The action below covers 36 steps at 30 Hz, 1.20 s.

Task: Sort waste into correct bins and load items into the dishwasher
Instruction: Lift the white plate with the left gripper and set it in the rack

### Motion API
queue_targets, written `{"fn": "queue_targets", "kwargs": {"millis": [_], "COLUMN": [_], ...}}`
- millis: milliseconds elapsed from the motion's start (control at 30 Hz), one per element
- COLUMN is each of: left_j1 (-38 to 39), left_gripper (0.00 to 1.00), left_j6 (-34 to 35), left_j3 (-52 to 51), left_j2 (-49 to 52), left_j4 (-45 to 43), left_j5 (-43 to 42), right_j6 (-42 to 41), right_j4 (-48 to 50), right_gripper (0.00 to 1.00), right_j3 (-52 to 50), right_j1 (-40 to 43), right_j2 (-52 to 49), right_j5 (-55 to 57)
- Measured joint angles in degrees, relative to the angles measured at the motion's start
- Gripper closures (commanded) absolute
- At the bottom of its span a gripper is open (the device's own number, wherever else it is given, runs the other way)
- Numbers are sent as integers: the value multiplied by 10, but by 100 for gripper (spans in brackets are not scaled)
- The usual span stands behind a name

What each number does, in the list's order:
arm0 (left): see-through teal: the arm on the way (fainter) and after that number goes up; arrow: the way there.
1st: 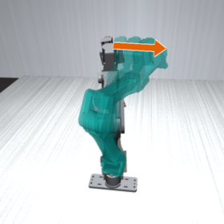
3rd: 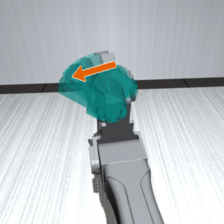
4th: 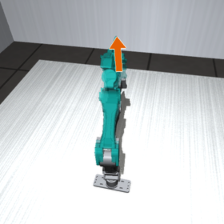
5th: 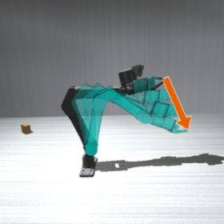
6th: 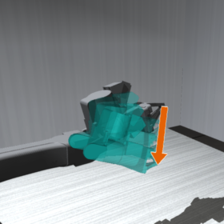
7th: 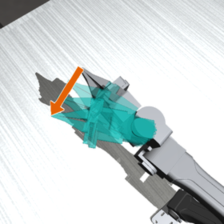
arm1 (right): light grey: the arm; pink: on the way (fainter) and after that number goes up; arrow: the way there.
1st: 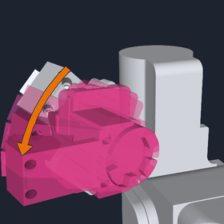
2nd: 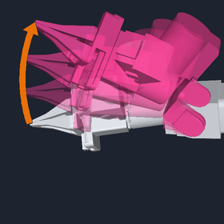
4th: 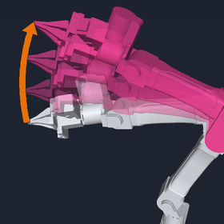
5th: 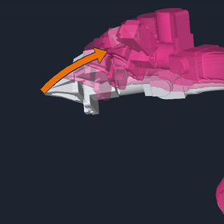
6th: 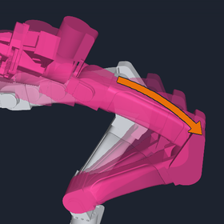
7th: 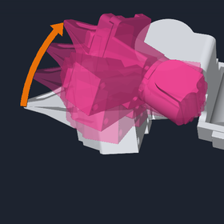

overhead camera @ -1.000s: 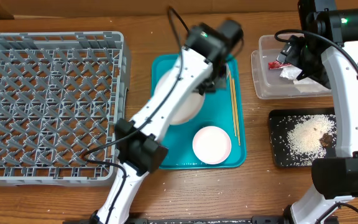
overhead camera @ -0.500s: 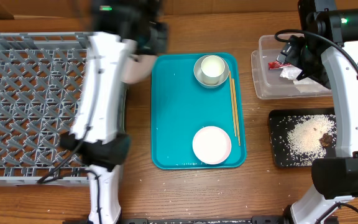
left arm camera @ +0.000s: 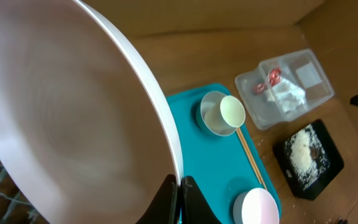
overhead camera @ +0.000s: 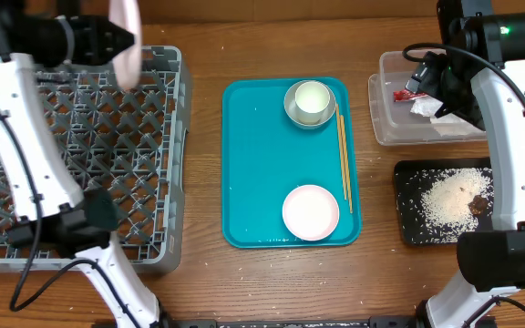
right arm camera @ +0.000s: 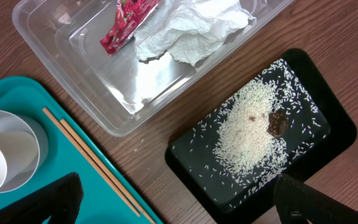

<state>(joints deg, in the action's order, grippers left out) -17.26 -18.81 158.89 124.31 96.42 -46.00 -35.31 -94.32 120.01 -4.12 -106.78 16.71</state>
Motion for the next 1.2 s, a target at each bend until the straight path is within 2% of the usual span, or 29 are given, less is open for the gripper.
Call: {"fn": "queue_targets", "kwargs": {"millis": [233,700,1067,1100,1200], "left_j1": [-64,-60,-60,-61,-63], "left_gripper": [96,96,96,94,78], "left_j6": [-52,-82,-66,-59,-33], "left_j3": [-1,-3,-5,-5,-6], "left_j2": [35,127,165,165,165], "left_j4": [3,3,3,3,3], "left_j5": [-36,-57,-56,-54,-43], "right_j6": [0,0,0,0,0], "right_j4": [0,0,0,0,0], "right_gripper": [0,0,0,0,0], "right_j3": [0,0,0,0,0], "right_j1": [0,0,0,0,0], "right_j2": [0,0,0,0,0], "right_j5": [0,0,0,0,0]}}
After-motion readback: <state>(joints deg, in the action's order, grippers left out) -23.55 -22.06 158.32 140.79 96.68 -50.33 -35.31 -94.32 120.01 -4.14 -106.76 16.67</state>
